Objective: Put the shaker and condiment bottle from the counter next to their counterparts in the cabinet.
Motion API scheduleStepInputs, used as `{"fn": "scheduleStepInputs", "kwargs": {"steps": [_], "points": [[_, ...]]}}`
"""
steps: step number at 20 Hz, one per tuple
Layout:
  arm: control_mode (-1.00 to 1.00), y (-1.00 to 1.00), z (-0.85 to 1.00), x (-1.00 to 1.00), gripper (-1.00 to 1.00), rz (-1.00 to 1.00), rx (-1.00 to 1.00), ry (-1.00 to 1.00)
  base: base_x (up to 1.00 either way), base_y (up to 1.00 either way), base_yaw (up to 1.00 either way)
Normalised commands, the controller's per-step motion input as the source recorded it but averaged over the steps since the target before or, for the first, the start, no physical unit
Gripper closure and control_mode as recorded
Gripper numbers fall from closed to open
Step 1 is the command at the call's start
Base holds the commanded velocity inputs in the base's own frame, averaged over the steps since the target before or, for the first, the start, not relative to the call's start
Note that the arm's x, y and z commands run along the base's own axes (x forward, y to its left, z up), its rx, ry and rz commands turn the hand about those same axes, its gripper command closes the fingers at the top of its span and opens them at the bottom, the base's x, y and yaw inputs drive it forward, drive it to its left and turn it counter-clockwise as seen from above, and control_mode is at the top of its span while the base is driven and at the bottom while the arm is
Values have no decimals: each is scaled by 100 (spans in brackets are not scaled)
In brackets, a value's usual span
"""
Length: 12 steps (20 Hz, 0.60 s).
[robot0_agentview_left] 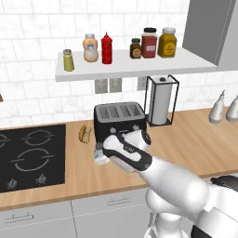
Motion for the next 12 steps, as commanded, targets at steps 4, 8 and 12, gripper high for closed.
{"fn": "scheduleStepInputs", "kwargs": {"steps": [4,8,12], "points": [[-100,18,97,-13,100,-49,-4,-9,0,0,0],[-100,5,87,-11,100,-49,-1,-6,0,0,0],[-100,0,79,-4,100,-44,0,-2,0,0,0]]}}
